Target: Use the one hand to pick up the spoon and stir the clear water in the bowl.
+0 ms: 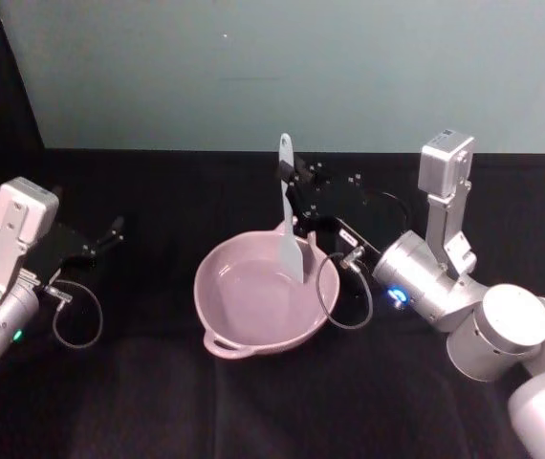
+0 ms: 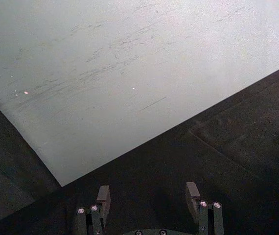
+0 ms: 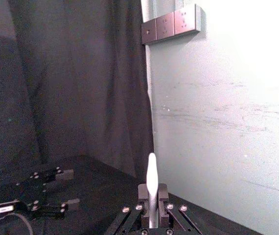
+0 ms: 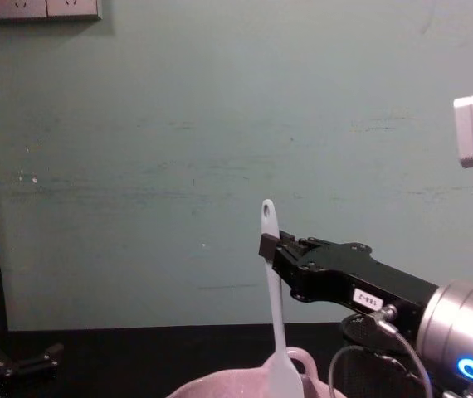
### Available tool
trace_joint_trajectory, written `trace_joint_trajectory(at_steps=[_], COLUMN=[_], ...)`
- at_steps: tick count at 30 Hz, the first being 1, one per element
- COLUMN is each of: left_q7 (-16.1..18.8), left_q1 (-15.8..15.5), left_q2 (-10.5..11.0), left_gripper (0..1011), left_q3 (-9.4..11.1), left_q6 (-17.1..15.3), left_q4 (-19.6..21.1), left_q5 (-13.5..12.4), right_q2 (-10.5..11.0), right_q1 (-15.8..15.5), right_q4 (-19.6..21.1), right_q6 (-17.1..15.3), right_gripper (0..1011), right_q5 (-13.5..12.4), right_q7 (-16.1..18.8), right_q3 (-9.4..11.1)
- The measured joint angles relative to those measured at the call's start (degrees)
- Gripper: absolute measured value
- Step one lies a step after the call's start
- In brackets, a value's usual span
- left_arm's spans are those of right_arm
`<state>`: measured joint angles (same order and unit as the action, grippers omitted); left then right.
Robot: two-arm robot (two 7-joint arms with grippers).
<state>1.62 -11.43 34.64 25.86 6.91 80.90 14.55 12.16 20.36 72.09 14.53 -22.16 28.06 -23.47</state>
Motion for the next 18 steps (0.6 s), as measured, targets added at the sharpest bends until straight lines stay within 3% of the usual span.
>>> trace_joint_trajectory(at_steps=[8, 18], left_q7=[0.0, 0.0], left_q1=[0.0, 0.0], left_q2=[0.0, 0.0], left_gripper=[1011, 1011], left_q3=[0.0, 0.0], left_q6=[0.0, 0.0], left_q4=[0.0, 0.0], left_q5=[0.0, 0.0], right_q2=[1.76, 1.66], right_q1=[-3.27, -3.74], right_q4=[4.74, 5.52], right_q6=[-1.88, -2.75], right_gripper=[110, 110], right_q5=[-1.24, -2.37], right_q7=[1.72, 3.93], right_q3=[-0.25, -2.67])
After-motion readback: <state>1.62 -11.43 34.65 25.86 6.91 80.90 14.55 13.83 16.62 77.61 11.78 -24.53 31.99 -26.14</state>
